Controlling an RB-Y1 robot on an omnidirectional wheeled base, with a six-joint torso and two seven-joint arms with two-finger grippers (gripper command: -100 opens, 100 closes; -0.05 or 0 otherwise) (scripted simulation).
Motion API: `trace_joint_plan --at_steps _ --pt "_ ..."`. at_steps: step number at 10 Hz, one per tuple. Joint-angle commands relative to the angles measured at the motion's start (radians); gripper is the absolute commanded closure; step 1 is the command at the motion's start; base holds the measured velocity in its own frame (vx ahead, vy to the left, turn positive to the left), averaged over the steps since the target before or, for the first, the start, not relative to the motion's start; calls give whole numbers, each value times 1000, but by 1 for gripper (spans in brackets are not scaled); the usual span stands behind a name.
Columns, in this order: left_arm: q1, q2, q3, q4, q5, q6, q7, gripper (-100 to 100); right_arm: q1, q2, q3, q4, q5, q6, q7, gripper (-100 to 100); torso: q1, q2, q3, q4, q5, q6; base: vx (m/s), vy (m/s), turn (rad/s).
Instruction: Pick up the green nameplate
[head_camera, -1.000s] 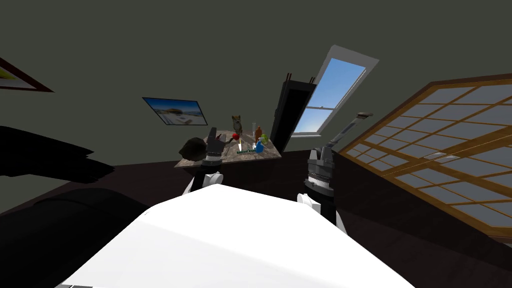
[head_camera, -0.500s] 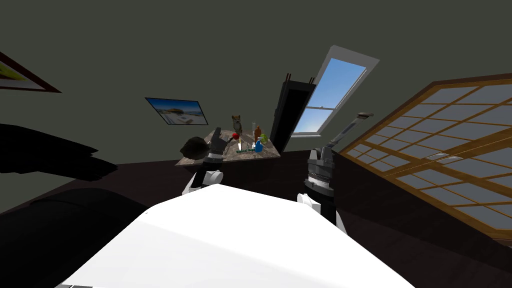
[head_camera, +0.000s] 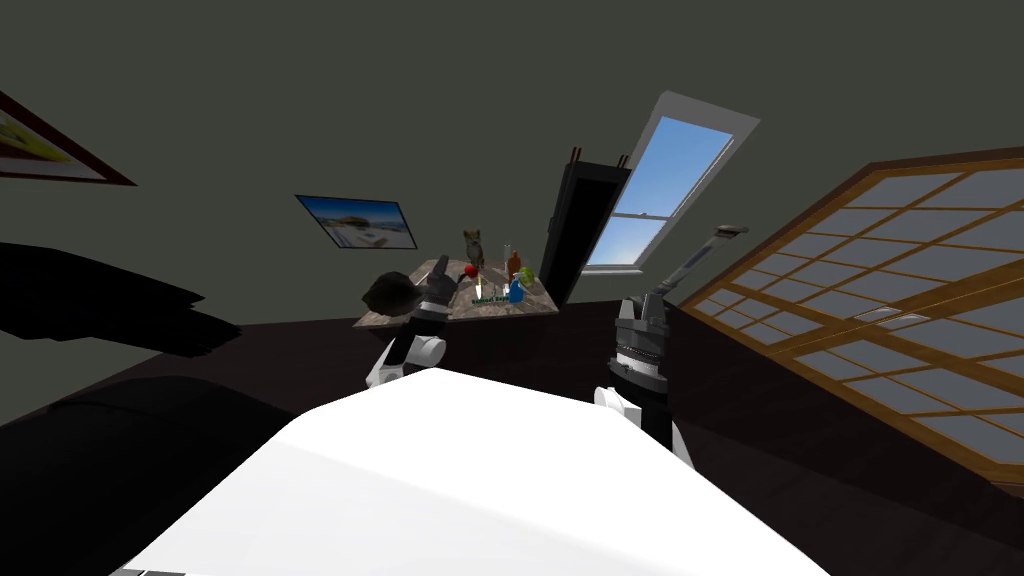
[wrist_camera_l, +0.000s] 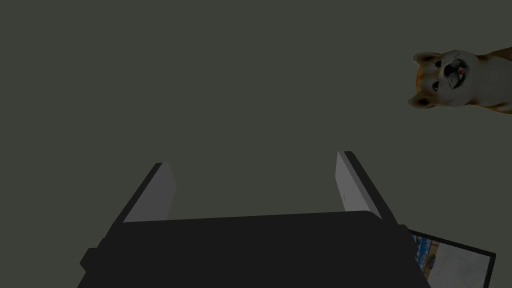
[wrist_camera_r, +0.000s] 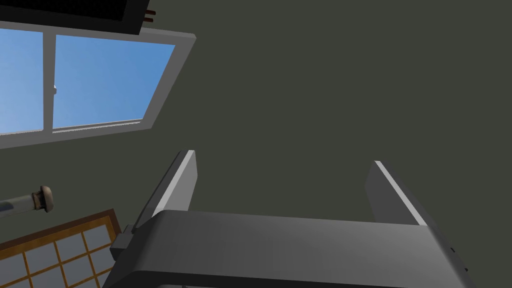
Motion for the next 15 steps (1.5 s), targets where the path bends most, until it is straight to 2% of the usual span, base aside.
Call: trace_joint_plan --at_steps 1,2,4,7,9,10,11,12,13,14,15 --pt "-11 0 3 2 3 50 -4 -100 0 0 0 0 0 0 0 0 0 0 0 0 0 0 -19 -38 12" --pt "-33 4 11 8 11 79 -10 -100 0 0 0 0 0 0 0 0 0 0 0 0 0 0 -31 -50 18" --pt "-33 4 11 8 11 119 -10 -100 0 0 0 0 0 0 0 0 0 0 0 0 0 0 -15 -27 7" --pt "-78 7 30 21 26 213 -22 -100 0 0 0 0 0 0 0 0 1 -1 0 0 0 0 -14 -37 13" --pt "-78 7 30 21 26 255 -22 -100 0 0 0 0 0 0 0 0 0 0 0 0 0 0 -11 -29 5" --pt "-101 7 39 27 32 289 -27 -100 0 0 0 0 0 0 0 0 1 -1 0 0 0 0 -5 -30 6" --pt "-101 7 39 27 32 316 -27 -100 0 0 0 0 0 0 0 0 1 -1 -1 0 0 0 -8 -31 8" --pt "-101 7 39 27 32 326 -27 -100 0 0 0 0 0 0 0 0 1 -1 -1 0 0 0 -6 -15 1" --pt "-124 7 49 34 37 365 -32 -100 0 0 0 0 0 0 0 0 2 -1 -1 0 0 0 -9 -24 4" --pt "-124 7 49 34 37 393 -32 -100 0 0 0 0 0 0 0 0 1 -1 -1 0 0 0 -7 -30 4" --pt "-124 7 49 34 37 399 -32 -100 0 0 0 0 0 0 0 0 1 -1 -1 0 0 0 -3 -19 1"
